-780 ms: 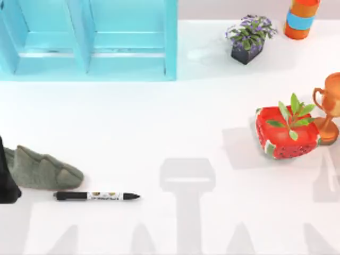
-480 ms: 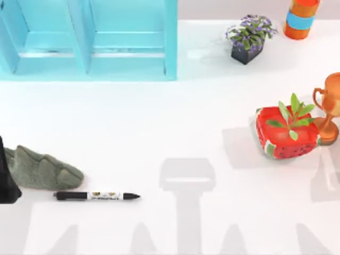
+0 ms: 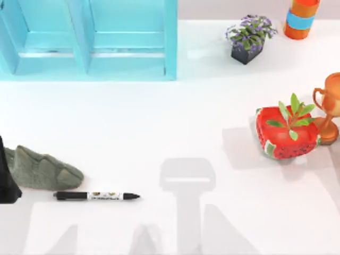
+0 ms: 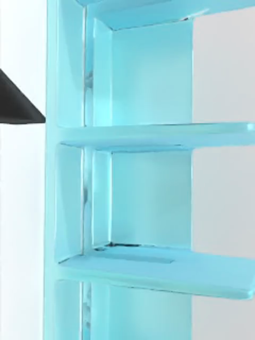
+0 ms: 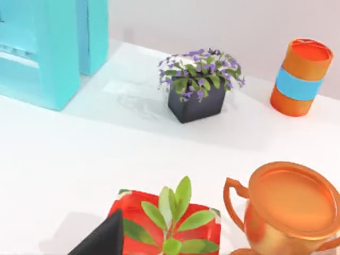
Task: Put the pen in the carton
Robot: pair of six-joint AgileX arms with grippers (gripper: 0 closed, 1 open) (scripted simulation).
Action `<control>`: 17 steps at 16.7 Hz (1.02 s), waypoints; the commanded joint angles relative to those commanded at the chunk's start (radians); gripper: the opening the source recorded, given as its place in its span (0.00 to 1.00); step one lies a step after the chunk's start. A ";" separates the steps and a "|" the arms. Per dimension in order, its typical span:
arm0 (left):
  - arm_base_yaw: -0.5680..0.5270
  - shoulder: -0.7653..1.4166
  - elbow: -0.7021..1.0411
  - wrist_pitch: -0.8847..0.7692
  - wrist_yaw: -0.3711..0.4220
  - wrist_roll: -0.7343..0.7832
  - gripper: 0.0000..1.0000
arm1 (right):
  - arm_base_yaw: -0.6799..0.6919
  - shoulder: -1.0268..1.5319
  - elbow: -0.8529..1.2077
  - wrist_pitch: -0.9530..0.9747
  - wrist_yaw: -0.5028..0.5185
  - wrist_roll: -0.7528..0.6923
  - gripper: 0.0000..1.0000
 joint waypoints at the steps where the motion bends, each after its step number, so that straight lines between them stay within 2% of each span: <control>1: 0.000 0.000 0.000 0.000 0.000 0.000 1.00 | 0.032 0.094 0.089 -0.047 -0.012 -0.022 1.00; 12: 0.000 0.000 0.000 0.000 0.000 0.000 1.00 | 0.422 1.235 1.165 -0.624 -0.157 -0.288 1.00; 17: 0.000 0.000 0.000 0.000 0.000 0.000 1.00 | 0.570 1.667 1.572 -0.842 -0.212 -0.390 1.00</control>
